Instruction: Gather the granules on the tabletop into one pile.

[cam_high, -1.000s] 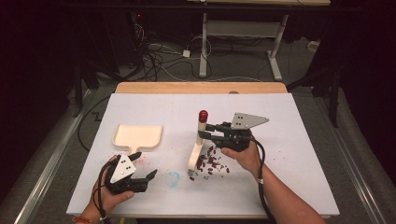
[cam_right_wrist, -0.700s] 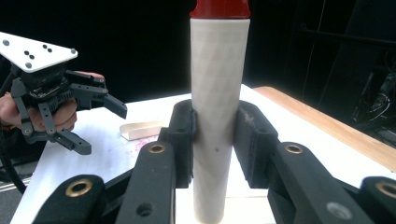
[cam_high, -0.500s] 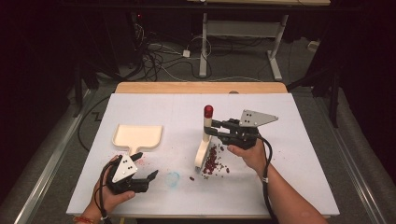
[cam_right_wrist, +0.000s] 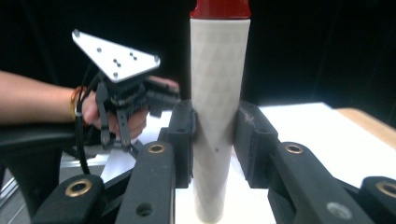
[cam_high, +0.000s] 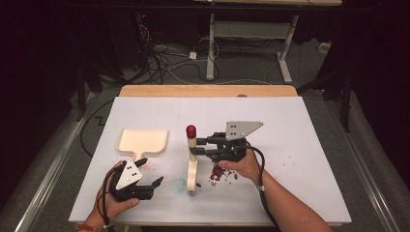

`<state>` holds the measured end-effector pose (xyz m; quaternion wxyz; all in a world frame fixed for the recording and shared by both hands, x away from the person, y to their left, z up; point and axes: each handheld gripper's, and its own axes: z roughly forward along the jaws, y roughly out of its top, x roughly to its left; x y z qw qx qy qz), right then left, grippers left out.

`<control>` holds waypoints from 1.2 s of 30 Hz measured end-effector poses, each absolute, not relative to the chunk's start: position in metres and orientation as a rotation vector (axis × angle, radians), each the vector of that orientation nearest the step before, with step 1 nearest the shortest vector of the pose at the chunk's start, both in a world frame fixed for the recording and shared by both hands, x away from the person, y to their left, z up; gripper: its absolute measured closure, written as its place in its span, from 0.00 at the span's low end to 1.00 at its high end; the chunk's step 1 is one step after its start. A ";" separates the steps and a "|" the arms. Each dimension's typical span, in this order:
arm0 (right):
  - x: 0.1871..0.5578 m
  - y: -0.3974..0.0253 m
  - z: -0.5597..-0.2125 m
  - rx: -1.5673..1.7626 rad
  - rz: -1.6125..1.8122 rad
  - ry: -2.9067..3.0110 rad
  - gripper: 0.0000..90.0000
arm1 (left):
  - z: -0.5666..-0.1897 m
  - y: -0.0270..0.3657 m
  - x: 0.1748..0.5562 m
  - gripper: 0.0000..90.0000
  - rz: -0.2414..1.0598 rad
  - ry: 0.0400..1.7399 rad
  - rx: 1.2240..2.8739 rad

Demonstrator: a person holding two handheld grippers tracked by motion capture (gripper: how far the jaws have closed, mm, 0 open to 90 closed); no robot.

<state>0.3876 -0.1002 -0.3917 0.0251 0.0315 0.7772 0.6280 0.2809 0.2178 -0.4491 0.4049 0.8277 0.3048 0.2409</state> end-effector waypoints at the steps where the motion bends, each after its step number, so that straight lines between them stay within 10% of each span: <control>1: 0.389 -0.100 -0.394 0.098 1.944 2.403 0.78 | -0.449 0.218 0.281 0.22 0.607 0.769 2.092; 36: 0.392 -0.175 -0.375 0.306 1.807 2.203 0.78 | -0.449 0.215 0.282 0.22 0.601 0.750 2.118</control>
